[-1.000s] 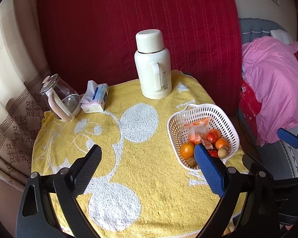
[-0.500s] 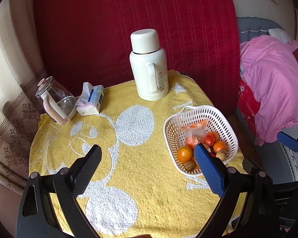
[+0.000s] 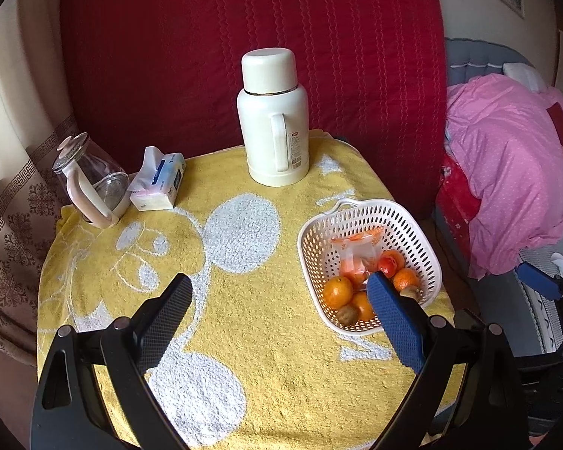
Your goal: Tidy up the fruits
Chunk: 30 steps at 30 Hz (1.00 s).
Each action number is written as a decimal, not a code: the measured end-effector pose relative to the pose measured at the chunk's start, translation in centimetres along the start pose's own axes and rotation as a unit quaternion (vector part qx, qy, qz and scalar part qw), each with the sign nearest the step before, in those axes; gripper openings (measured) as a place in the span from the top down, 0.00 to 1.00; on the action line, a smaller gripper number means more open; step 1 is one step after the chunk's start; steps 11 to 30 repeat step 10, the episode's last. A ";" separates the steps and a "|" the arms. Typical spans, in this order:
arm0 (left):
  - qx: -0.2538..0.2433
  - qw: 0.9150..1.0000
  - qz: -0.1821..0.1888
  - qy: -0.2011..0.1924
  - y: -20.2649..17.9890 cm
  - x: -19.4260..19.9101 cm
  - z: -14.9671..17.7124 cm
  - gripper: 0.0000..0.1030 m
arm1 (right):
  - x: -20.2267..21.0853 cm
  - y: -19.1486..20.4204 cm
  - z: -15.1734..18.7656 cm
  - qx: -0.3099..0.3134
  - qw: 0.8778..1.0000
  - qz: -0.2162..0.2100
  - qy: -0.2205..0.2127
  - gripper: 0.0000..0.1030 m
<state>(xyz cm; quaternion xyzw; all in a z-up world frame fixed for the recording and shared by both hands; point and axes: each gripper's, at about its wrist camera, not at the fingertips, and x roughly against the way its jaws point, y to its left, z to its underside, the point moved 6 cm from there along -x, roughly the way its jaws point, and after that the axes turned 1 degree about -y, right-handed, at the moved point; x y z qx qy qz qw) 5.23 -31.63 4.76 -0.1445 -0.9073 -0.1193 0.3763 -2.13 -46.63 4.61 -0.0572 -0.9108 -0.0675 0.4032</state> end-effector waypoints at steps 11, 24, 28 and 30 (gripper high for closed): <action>-0.011 1.000 0.000 0.012 0.4 -0.1 0.8 0.09 | 0.0 0.7 0.7 -0.003 1.000 0.001 0.010 0.03; -0.011 1.000 0.000 0.012 0.4 -0.1 0.8 0.09 | 0.0 0.7 0.7 -0.003 1.000 0.001 0.010 0.03; -0.011 1.000 0.000 0.012 0.4 -0.1 0.8 0.09 | 0.0 0.7 0.7 -0.003 1.000 0.001 0.010 0.03; -0.011 1.000 0.000 0.012 0.4 -0.1 0.8 0.09 | 0.0 0.7 0.7 -0.003 1.000 0.001 0.010 0.03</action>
